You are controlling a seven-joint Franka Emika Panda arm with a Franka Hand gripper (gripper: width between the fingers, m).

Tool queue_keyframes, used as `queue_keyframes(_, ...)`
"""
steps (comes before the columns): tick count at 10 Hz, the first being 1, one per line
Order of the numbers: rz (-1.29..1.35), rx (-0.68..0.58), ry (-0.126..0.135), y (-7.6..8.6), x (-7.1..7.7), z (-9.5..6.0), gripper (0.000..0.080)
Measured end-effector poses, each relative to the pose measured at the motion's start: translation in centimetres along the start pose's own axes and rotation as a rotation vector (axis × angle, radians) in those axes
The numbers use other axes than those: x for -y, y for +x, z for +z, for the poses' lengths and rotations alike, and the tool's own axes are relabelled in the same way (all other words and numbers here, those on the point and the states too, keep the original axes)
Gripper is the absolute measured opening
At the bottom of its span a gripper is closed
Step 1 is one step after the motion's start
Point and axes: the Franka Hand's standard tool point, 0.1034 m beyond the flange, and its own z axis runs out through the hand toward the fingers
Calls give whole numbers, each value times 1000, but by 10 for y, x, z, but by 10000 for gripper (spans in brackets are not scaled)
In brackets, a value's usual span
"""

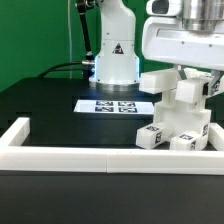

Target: Assemble chair

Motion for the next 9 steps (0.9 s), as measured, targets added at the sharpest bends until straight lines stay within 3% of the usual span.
queue_keyframes(7,-32,-31,16,7,2,8,290)
queue_keyframes(8,-32,-31,16,7,2,8,377)
queue_keyframes(9,-36,-31,15,8,1,9,517)
